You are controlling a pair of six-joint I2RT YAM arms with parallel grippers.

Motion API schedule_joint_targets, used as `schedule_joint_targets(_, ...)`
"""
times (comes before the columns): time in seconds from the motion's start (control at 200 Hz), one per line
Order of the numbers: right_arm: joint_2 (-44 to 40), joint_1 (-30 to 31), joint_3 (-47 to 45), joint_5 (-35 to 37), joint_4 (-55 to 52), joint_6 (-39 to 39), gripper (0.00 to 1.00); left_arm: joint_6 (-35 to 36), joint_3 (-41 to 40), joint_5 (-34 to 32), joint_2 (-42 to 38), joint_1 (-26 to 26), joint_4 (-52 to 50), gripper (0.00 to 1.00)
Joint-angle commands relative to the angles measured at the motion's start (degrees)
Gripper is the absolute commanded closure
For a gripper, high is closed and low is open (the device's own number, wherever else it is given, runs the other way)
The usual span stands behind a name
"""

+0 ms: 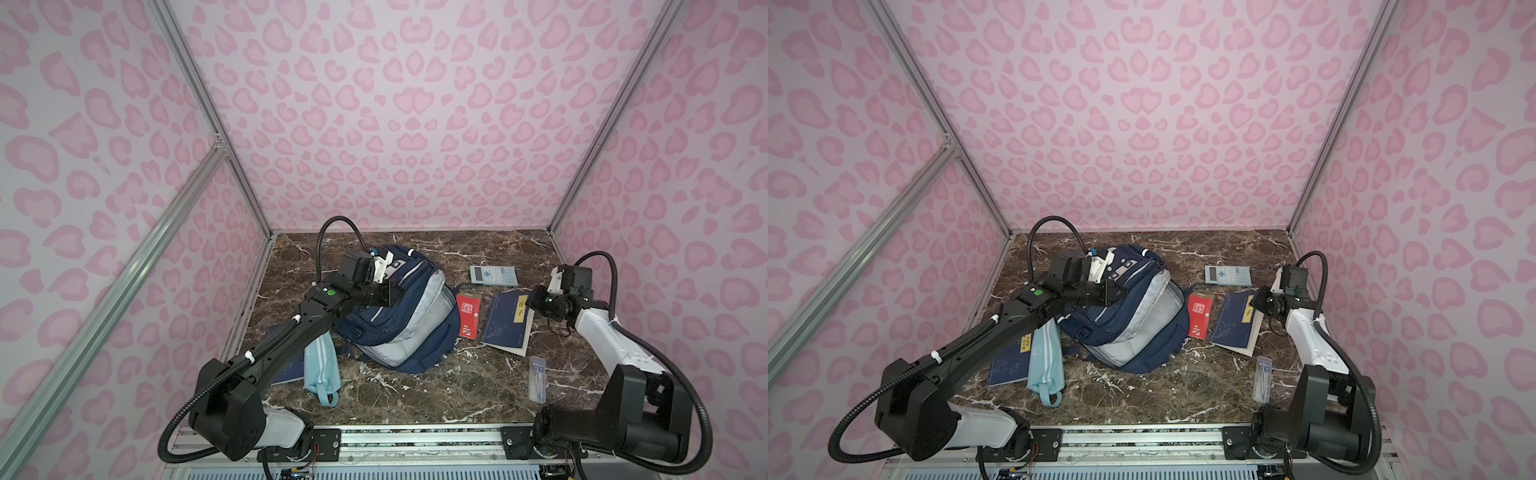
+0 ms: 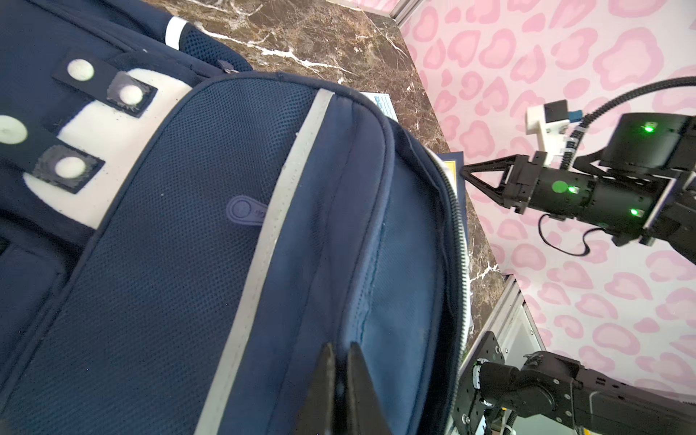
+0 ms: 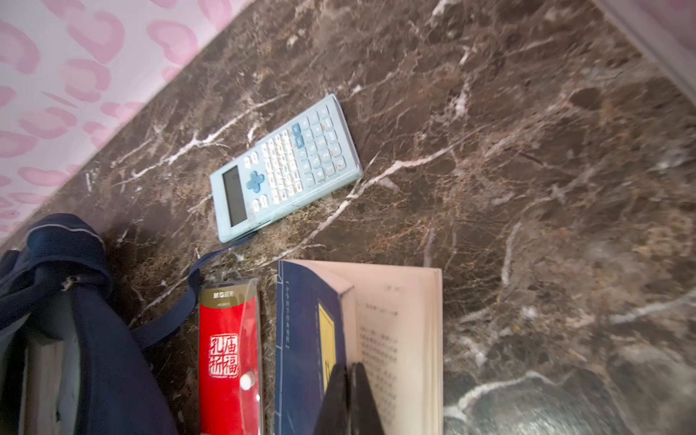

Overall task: Pack books, pencil case, and school supplies into a backpack
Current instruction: Close the student bag at the center of the table, then pick up the book from the middle-right of the table.

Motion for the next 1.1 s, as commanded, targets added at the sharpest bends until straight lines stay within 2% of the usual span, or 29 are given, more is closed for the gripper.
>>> schedule_joint_targets(0.0,-3.88,-0.05,-0.75,-3.08,-2.64,0.83,1.00,-0.04,0.88,0.82,-0.87,0.14,1.42,0.97)
schedule_joint_targets(0.155,-13.09,1.55,-1.35,-8.75,-3.48,2.97,1.00,-0.68,0.85,1.68,-1.33,0.16,2.16,0.97)
schedule_joint_targets(0.265,-18.57,6.99,-0.26,-8.93,-5.16,5.93,1.00,-0.87,0.77,2.15,-1.76,0.16,2.38,0.97)
schedule_joint_targets(0.48,-23.86,25.34,2.38,1.93,-4.59,11.60,1.00,-1.05,0.70,1.61,-2.56,0.16,2.12,0.97)
schedule_joint_targets(0.525,-24.16,25.88,0.68,4.84,-3.17,11.97,1.00,-1.07,0.48,1.54,-2.52,0.16,2.18,0.97)
schedule_joint_targets(0.58,-22.90,23.32,-1.21,7.07,-3.57,11.21,1.00,-1.14,0.25,1.31,-2.31,0.16,2.14,0.97)
schedule_joint_targets(0.595,-22.19,22.37,-1.40,7.40,-4.31,10.87,0.94,-1.14,0.15,1.18,-2.22,0.16,2.05,0.97)
schedule_joint_targets(0.645,-20.08,18.79,-1.97,8.50,-6.98,9.86,0.52,-1.29,-0.24,0.98,-2.03,0.07,2.02,0.97)
schedule_joint_targets(0.67,-19.15,17.34,-2.47,8.98,-7.83,9.27,0.40,-1.27,-0.52,0.94,-1.89,0.07,2.01,0.97)
schedule_joint_targets(0.72,-17.26,14.83,-3.43,8.64,-8.79,8.28,0.23,-1.23,-1.02,0.64,-1.54,-0.02,2.01,0.97)
schedule_joint_targets(0.75,-16.33,13.44,-3.98,8.72,-9.00,7.66,0.03,-1.23,-1.31,0.12,-1.38,-0.17,1.94,0.97)
schedule_joint_targets(0.885,-12.96,10.93,-5.53,14.25,-9.87,6.12,0.02,-0.90,-1.52,-3.87,-1.15,-1.30,1.03,0.97)
schedule_joint_targets(1.005,-9.75,6.09,-8.15,10.76,-6.20,6.53,0.02,-0.13,-0.02,-6.08,-0.09,-3.00,-0.57,0.96)
schedule_joint_targets(1.035,-8.65,5.10,-8.67,10.15,-5.20,6.43,0.02,-0.01,0.37,-7.37,0.27,-3.56,-1.25,0.90)
schedule_joint_targets(1.095,-6.37,4.25,-8.73,9.53,-4.86,5.74,0.02,0.09,1.39,-11.99,0.50,-5.22,-2.26,0.69)
